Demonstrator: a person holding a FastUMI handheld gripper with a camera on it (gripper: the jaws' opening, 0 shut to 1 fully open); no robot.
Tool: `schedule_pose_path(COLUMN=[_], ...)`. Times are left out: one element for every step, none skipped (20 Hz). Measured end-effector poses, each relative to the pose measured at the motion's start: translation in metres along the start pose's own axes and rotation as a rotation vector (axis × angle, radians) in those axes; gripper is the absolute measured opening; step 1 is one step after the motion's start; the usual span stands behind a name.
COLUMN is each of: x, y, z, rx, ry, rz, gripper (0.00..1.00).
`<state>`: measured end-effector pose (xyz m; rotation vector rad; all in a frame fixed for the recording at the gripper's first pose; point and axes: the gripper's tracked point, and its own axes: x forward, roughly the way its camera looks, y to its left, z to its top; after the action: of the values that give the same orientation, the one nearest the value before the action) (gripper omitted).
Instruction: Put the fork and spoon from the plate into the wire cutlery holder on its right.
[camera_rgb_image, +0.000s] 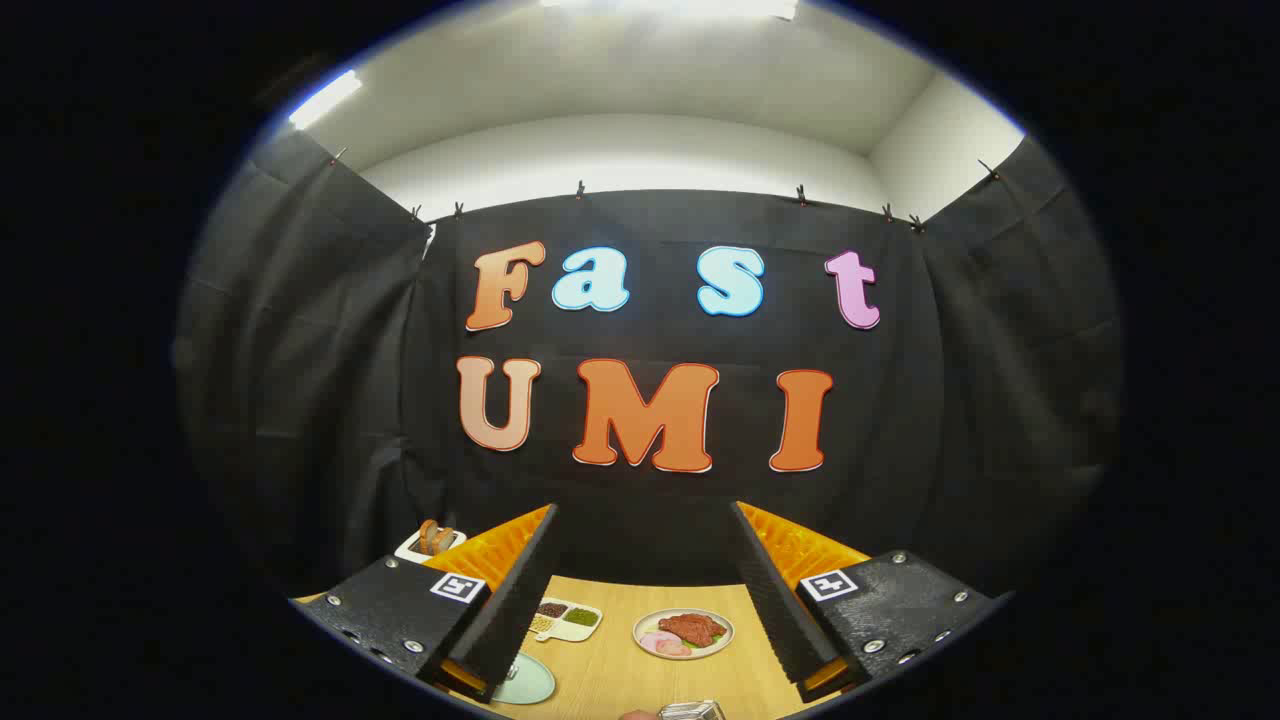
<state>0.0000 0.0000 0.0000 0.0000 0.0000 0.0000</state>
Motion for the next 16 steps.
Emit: schedule_pose_path(x=[0.001, -0.001, 0.000, 0.002, 0.001, 0.000, 0.003, 0.003, 0.005, 0.005, 0.005, 0.007, 0.009, 0.010, 0.011, 0.012], y=[0.002, 0.005, 0.006, 0.011, 0.016, 0.022, 0.024, 0.024, 0.027, 0.031, 0.034, 0.037, 0.041, 0.049, 0.058, 0.066], z=[-0.001, -0.001, -0.003, -0.005, -0.008, -0.009, -0.010, -0.010, -0.009, -0.010, -0.011, -0.012, -0.017, -0.023, -0.030, -0.039], rx=[0.006, 0.009, 0.012, 0.023, 0.042, 0.056, 0.055, 0.049, 0.041, 0.037, 0.034, 0.032, 0.029, 0.027, 0.030, 0.034], ry=[0.004, 0.009, 0.016, 0.024, 0.035, 0.041, 0.046, 0.045, 0.045, 0.046, 0.049, 0.055, 0.067, 0.084, 0.106, 0.129], rz=[0.006, 0.010, 0.012, 0.022, 0.037, 0.049, 0.047, 0.048, 0.046, 0.045, 0.044, 0.042, 0.044, 0.052, 0.069, 0.078], gripper=[0.99, 0.98, 0.98, 0.98, 0.98, 0.98, 0.99, 0.98, 0.98, 0.98, 0.98, 0.98, 0.98, 0.98, 0.99, 0.98])
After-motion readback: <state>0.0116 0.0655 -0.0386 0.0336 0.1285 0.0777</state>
